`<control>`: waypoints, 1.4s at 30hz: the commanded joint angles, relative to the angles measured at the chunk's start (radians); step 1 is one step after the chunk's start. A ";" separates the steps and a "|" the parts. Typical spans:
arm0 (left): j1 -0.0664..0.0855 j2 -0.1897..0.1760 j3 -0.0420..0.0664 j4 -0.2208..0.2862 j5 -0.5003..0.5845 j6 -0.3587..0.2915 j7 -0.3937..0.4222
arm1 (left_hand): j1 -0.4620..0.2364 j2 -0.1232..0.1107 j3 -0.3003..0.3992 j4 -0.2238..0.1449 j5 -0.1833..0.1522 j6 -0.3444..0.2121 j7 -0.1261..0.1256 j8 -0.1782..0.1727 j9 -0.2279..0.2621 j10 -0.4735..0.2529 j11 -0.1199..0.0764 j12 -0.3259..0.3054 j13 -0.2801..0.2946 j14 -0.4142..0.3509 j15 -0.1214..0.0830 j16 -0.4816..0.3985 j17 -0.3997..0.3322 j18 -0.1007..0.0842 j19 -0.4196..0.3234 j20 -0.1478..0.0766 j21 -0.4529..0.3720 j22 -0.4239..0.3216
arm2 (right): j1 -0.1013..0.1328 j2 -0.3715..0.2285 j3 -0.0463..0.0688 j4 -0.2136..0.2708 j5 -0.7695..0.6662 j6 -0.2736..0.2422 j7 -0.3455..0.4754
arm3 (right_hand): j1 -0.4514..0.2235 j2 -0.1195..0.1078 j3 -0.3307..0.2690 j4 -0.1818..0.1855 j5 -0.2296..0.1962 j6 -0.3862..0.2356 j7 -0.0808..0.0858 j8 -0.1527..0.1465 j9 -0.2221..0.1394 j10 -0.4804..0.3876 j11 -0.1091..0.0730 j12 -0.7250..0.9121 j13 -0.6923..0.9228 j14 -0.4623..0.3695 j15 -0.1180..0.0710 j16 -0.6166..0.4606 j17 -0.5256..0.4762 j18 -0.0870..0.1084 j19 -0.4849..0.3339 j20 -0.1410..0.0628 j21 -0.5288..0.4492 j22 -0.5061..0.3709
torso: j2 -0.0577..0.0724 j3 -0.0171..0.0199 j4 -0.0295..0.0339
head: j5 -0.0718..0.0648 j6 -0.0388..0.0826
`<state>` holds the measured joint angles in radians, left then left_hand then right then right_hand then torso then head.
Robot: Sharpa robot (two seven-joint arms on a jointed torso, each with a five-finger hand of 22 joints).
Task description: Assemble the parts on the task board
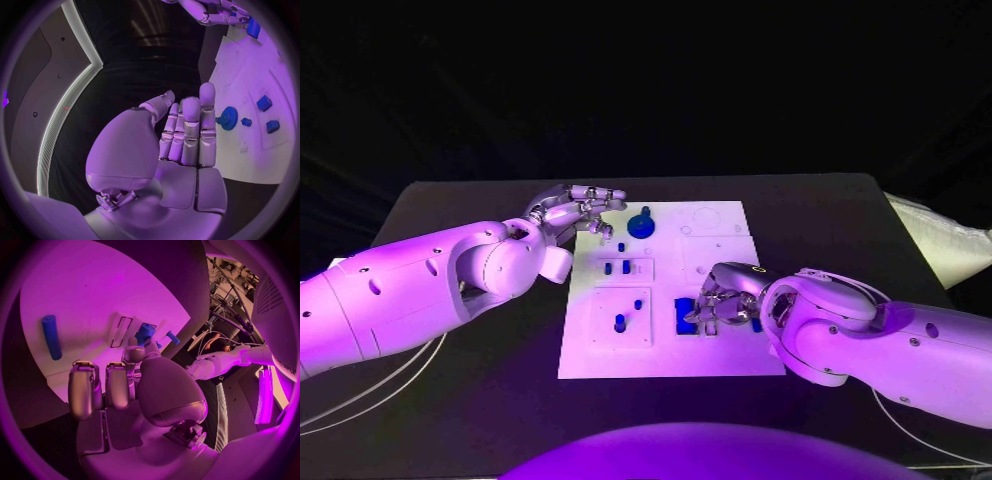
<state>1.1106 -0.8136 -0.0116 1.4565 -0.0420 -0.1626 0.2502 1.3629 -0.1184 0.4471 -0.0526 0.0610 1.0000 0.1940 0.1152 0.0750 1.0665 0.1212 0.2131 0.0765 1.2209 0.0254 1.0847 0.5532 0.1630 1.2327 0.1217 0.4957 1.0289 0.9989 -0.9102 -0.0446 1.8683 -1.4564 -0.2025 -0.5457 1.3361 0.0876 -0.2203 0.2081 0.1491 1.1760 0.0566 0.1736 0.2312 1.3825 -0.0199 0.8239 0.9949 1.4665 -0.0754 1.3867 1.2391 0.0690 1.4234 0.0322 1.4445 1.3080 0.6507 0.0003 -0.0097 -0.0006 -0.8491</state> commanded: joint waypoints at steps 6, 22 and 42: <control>-0.001 0.001 0.001 0.000 0.001 0.017 0.003 | -0.002 0.001 -0.006 -0.002 0.003 -0.007 0.002 0.004 -0.001 -0.006 0.000 0.004 -0.002 -0.003 0.005 0.003 -0.001 0.018 0.003 0.004 -0.004 -0.002 | -0.002 -0.035 -0.001 0.025 -0.015 -0.041 0.031 | -0.001 -0.012 -0.014 -0.002 0.004 -0.001 0.006 -0.005 -0.002 -0.004 0.004 -0.032 -0.019 0.045 -0.005 -0.011 -0.024 -0.010 -0.003 -0.001 -0.003 0.023 | 0.000 0.0005 -0.0004 | -0.006 0.000; -0.002 0.000 0.001 0.001 0.001 0.012 0.010 | -0.002 0.001 -0.006 -0.002 0.003 -0.007 0.002 0.004 -0.001 -0.006 0.000 0.004 -0.002 -0.003 0.005 0.003 -0.001 0.018 0.003 0.004 -0.004 -0.002 | 0.041 -0.203 0.000 0.075 0.079 -0.103 0.091 | 0.057 -0.007 -0.012 -0.040 0.070 -0.097 0.043 -0.064 -0.027 -0.038 0.033 -0.108 -0.064 0.046 0.018 -0.015 -0.026 -0.011 -0.002 0.020 -0.003 0.025 | 0.001 0.0005 -0.0013 | -0.021 0.010; -0.003 -0.004 0.001 0.004 0.000 0.011 0.011 | -0.002 0.001 -0.006 -0.002 0.003 -0.007 0.002 0.004 -0.001 -0.006 0.000 0.004 -0.002 -0.003 0.005 0.003 -0.001 0.018 0.003 0.004 -0.004 -0.002 | 0.017 -0.239 -0.009 0.033 -0.031 0.009 -0.006 | -0.008 -0.027 -0.069 -0.004 0.125 -0.057 0.032 -0.045 -0.030 0.067 0.028 0.359 0.305 0.064 0.017 0.063 0.105 -0.020 0.019 0.022 0.020 0.066 | 0.000 0.0003 0.0007 | -0.031 0.050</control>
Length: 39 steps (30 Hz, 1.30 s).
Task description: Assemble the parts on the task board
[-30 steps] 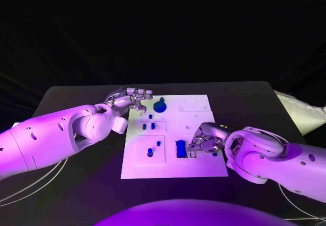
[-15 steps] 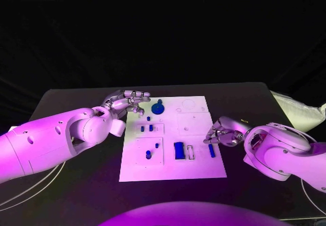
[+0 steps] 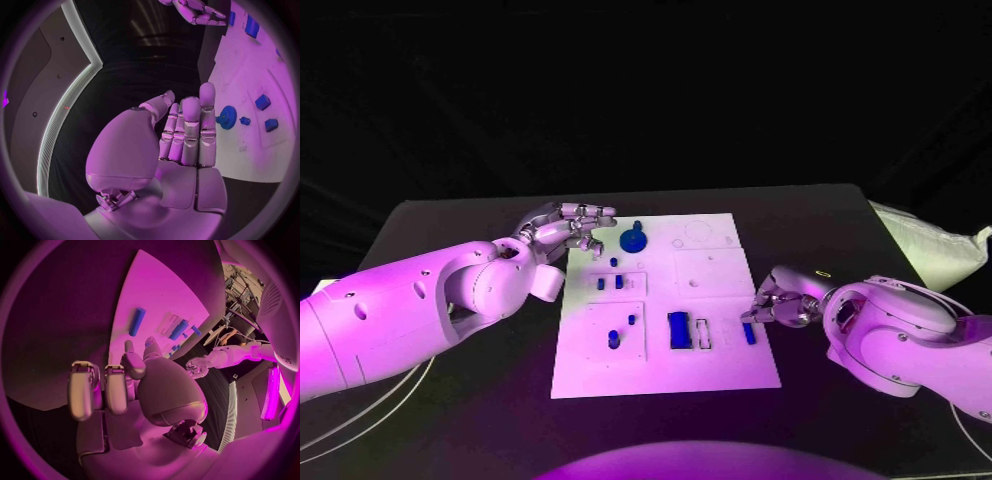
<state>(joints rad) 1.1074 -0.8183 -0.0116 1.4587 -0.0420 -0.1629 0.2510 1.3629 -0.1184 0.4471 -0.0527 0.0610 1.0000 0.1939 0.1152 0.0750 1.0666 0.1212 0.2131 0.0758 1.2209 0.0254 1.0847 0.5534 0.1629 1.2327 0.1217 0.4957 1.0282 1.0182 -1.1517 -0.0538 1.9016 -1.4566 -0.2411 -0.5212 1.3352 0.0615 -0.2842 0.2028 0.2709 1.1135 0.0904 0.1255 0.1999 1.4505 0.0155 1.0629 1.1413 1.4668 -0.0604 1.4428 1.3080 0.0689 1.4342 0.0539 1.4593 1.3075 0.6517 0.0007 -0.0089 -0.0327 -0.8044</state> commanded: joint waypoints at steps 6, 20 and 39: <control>-0.001 0.000 0.001 0.002 0.001 0.012 0.010 | -0.002 0.001 -0.006 -0.002 0.003 -0.007 0.002 0.004 -0.001 -0.006 0.000 0.004 -0.001 -0.003 0.005 0.003 -0.001 0.018 0.003 0.004 -0.004 -0.001 | -0.005 0.008 -0.001 0.002 -0.048 0.061 -0.038 | -0.011 -0.003 -0.012 0.008 -0.003 0.013 -0.004 0.008 0.004 -0.003 -0.009 0.120 0.160 0.064 0.001 0.007 0.037 -0.019 0.008 -0.001 0.006 0.067 | 0.000 -0.0002 -0.0002 | 0.001 -0.001; -0.002 0.000 0.001 0.002 0.000 0.013 0.010 | -0.002 0.001 -0.006 -0.002 0.003 -0.007 0.002 0.004 -0.001 -0.006 0.000 0.004 -0.001 -0.003 0.005 0.003 -0.001 0.018 0.003 0.004 -0.004 -0.001 | -0.011 0.027 -0.001 0.000 -0.093 0.103 -0.050 | -0.004 -0.006 -0.016 0.009 -0.023 0.023 -0.008 0.015 0.009 -0.008 -0.012 0.111 0.156 0.063 -0.002 0.006 0.035 -0.019 0.006 -0.003 0.005 0.065 | -0.001 -0.0006 0.0008 | -0.002 -0.038; -0.002 -0.004 0.001 0.003 0.000 0.011 0.010 | 0.001 0.002 -0.007 -0.003 0.003 -0.009 0.003 0.007 -0.001 -0.009 0.001 0.008 -0.001 -0.004 0.005 0.004 -0.003 0.018 0.003 0.005 -0.005 -0.003 | -0.034 0.078 -0.001 -0.034 -0.285 0.233 -0.056 | 0.072 0.009 0.003 -0.035 -0.056 0.019 -0.008 0.015 0.015 -0.025 -0.013 0.077 0.140 0.058 -0.003 -0.006 0.021 -0.016 -0.005 -0.004 -0.005 0.051 | 0.000 -0.0003 0.0009 | 0.001 -0.044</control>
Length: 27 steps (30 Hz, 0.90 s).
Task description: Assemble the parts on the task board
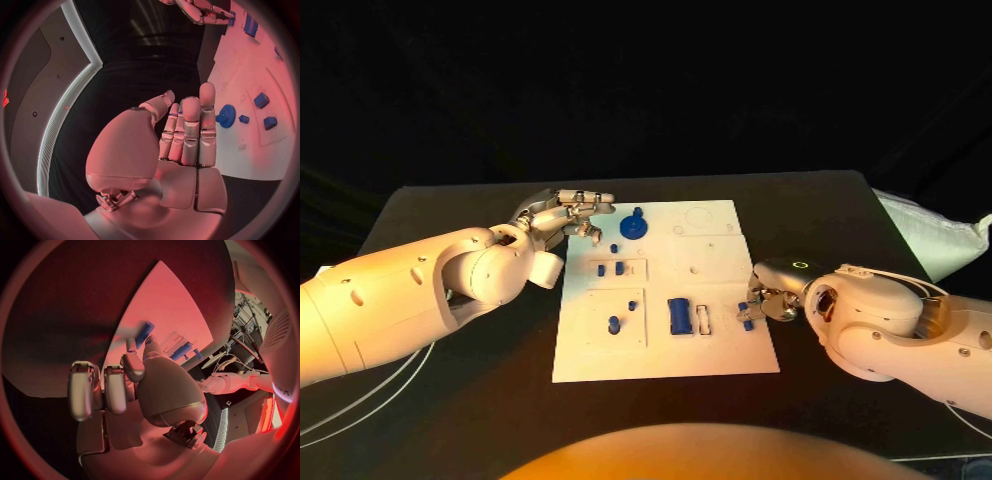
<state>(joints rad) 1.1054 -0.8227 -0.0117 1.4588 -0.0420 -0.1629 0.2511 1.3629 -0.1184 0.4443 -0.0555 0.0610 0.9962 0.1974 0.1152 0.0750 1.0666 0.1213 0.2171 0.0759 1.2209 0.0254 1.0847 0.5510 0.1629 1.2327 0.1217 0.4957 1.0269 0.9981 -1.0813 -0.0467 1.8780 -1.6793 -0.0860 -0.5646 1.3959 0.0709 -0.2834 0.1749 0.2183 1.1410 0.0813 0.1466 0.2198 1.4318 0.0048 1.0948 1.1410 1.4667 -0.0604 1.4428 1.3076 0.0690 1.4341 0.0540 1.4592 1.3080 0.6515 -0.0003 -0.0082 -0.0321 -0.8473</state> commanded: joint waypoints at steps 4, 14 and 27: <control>0.000 0.000 0.001 0.002 0.000 0.011 0.011 | 0.001 0.002 -0.004 0.000 0.003 -0.005 -0.001 0.007 -0.001 -0.009 0.001 0.004 -0.001 -0.004 0.005 0.004 -0.001 0.018 0.003 0.005 -0.005 -0.001 | -0.022 0.019 -0.008 -0.017 -0.073 0.090 -0.013 | 0.036 0.012 0.015 -0.023 -0.010 -0.007 0.000 -0.006 -0.003 -0.007 -0.004 0.044 0.140 0.058 -0.004 -0.007 0.023 -0.016 -0.004 -0.005 -0.005 0.051 | 0.000 0.0007 0.0000 | 0.001 -0.001; 0.000 0.000 0.001 0.002 0.000 0.012 0.010 | 0.000 0.003 -0.004 0.000 0.003 -0.005 -0.001 0.007 -0.001 -0.009 0.001 0.005 -0.001 -0.004 0.005 0.005 -0.001 0.018 0.003 0.005 -0.005 -0.001 | -0.030 0.029 -0.008 -0.017 -0.062 0.084 -0.016 | 0.137 0.071 0.113 -0.091 -0.065 0.006 -0.013 -0.004 0.000 -0.006 -0.016 0.041 0.141 0.061 -0.015 -0.002 0.035 -0.018 0.001 -0.015 -0.001 0.059 | 0.000 0.0007 0.0001 | 0.000 -0.005; -0.001 0.001 0.001 0.001 0.000 0.011 0.011 | 0.000 0.003 -0.004 0.000 0.003 -0.005 -0.001 0.007 -0.001 -0.009 0.001 0.005 -0.001 -0.004 0.005 0.005 -0.001 0.018 0.003 0.005 -0.005 -0.001 | -0.030 0.014 -0.007 0.024 0.048 -0.135 0.005 | 0.120 0.040 0.307 -0.156 -0.008 -0.002 0.000 -0.018 0.004 -0.012 -0.008 0.013 0.127 0.060 -0.010 -0.009 0.031 -0.017 0.001 -0.014 -0.002 0.058 | -0.001 0.0002 0.0001 | 0.000 -0.004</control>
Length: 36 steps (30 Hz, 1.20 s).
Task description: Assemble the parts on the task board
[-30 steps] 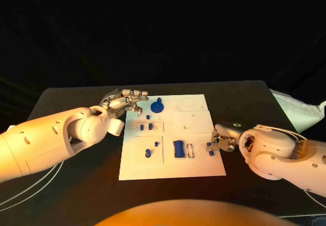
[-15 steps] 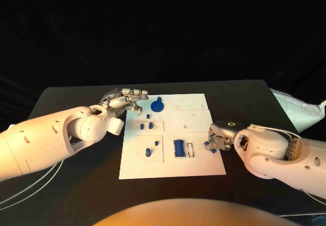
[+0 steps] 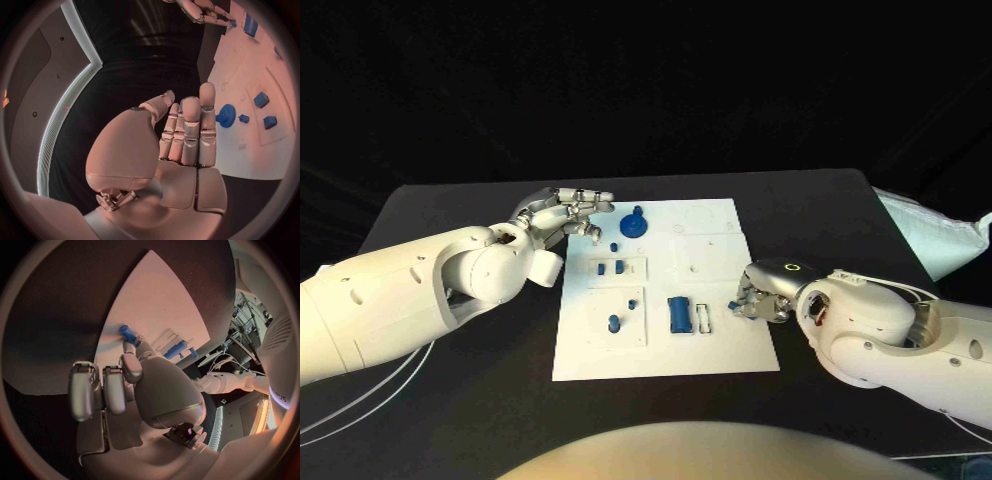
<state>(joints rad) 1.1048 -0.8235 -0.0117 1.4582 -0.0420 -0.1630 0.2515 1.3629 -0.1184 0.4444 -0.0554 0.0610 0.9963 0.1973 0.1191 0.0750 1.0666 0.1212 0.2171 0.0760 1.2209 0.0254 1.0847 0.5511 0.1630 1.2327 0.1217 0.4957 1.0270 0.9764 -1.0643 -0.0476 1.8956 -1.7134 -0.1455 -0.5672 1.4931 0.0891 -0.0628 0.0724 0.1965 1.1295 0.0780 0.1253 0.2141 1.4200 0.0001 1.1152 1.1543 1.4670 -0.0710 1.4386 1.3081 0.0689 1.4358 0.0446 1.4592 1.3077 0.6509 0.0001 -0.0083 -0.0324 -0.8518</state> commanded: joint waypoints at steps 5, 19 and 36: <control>0.000 0.002 0.001 0.002 0.000 0.011 0.011 | 0.000 0.003 -0.004 0.000 0.003 -0.006 -0.001 0.003 -0.001 -0.009 0.001 0.005 -0.001 -0.004 0.005 0.005 -0.001 0.018 0.003 0.005 -0.005 -0.001 | -0.006 -0.013 -0.004 0.022 0.137 -0.166 0.028 | -0.048 -0.031 0.207 -0.059 0.019 0.011 0.001 -0.001 0.013 0.004 -0.009 -0.008 0.116 0.061 0.001 -0.004 0.034 -0.018 0.002 -0.002 0.000 0.063 | 0.000 -0.0009 -0.0001 | 0.001 0.001; -0.001 0.002 0.001 0.002 0.000 0.016 0.005 | 0.000 0.003 -0.005 0.001 0.003 -0.007 -0.001 0.004 -0.001 -0.011 0.001 0.006 -0.001 -0.004 0.006 0.006 -0.001 0.018 0.003 0.005 -0.006 -0.002 | -0.004 0.012 -0.004 0.030 0.229 -0.205 0.000 | -0.185 -0.122 0.384 -0.037 0.057 0.022 -0.004 -0.003 0.025 0.013 -0.007 -0.003 0.123 0.062 0.000 -0.003 0.041 -0.017 0.001 -0.003 -0.001 0.062 | -0.001 -0.0006 0.0014 | 0.002 0.003; -0.001 0.001 0.001 0.004 0.000 0.016 0.004 | -0.002 0.003 -0.006 0.002 0.003 -0.007 0.000 0.004 -0.001 -0.012 0.001 0.007 -0.001 -0.004 0.006 0.006 -0.001 0.018 0.003 0.005 -0.006 -0.002 | -0.005 0.066 -0.004 0.004 0.272 -0.143 -0.024 | -0.268 -0.142 0.395 0.009 0.129 0.045 -0.014 0.009 0.038 0.025 -0.014 0.012 0.134 0.065 -0.006 0.002 0.052 -0.019 0.007 -0.008 0.002 0.069 | 0.001 -0.0005 0.0002 | 0.005 0.001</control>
<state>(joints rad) 1.1037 -0.8232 -0.0117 1.4593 -0.0421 -0.1625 0.2500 1.3629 -0.1184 0.4444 -0.0554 0.0610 0.9963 0.1973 0.1191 0.0750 1.0594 0.1212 0.2171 0.0760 1.2209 0.0254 1.0847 0.5512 0.1630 1.2327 0.1217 0.4957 1.0262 0.9723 -1.0010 -0.0517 1.9012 -1.4540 -0.3193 -0.5787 1.2352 -0.0540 0.3339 0.0763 0.3216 1.1603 0.0728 0.1265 0.2458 1.4385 -0.0113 1.1249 1.2870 1.4687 -0.0736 1.4351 1.3076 0.0689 1.4395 0.0411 1.4591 1.3073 0.6518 -0.0003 -0.0087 -0.0269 -0.8495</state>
